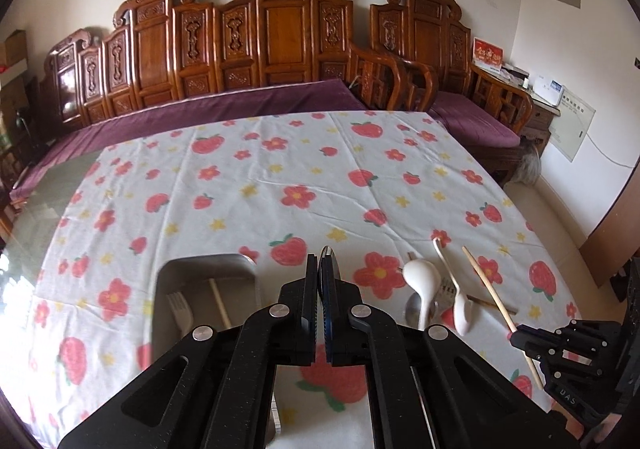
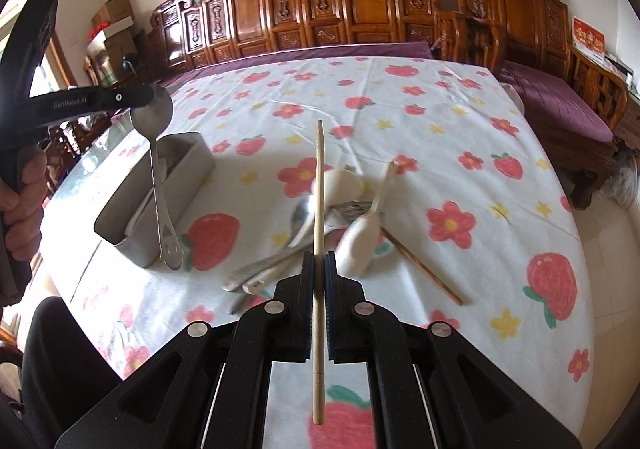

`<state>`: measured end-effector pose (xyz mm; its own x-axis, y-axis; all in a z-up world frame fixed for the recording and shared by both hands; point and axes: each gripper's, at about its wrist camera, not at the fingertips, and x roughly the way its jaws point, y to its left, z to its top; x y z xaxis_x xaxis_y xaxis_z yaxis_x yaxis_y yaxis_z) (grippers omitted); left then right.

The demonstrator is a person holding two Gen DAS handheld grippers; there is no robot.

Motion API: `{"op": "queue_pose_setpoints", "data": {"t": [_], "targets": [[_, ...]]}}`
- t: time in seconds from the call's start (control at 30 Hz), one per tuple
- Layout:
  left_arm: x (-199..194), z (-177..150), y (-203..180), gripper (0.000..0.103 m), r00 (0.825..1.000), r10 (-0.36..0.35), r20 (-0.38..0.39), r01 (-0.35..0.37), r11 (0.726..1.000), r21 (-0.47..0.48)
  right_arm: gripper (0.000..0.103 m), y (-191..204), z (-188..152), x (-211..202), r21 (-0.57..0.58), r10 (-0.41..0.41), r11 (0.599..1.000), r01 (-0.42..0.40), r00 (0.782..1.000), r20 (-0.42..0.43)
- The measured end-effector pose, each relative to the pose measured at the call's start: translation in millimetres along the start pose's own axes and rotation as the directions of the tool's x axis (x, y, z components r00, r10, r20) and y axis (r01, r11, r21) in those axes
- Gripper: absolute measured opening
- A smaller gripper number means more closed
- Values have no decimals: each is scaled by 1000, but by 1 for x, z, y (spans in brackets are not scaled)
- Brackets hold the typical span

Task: Organize utensils
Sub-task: 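Carry the silver spoon into the tray and open the left gripper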

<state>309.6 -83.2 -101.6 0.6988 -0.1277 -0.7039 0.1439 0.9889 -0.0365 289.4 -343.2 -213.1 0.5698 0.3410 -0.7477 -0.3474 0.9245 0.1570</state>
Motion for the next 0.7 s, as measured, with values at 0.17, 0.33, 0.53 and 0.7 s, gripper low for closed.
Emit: {"op": "queue_pose_setpoints", "data": {"t": [0.17, 0.33, 0.53, 0.7], "targets": [[-13, 3, 27, 1, 999, 37, 11, -37, 999, -3, 6, 25, 7, 6, -28, 20, 999, -20, 1000, -1], [-15, -1, 51, 1, 997, 72, 9, -72, 997, 4, 6, 51, 12, 14, -59, 36, 998, -36, 999, -7], [-11, -4, 78, 1, 995, 103, -3, -103, 995, 1, 6, 74, 14, 27, -80, 56, 995, -57, 998, -22], [0, -9, 97, 1, 991, 133, -18, -133, 991, 22, 6, 87, 15, 39, -97, 70, 993, -73, 997, -37]]}}
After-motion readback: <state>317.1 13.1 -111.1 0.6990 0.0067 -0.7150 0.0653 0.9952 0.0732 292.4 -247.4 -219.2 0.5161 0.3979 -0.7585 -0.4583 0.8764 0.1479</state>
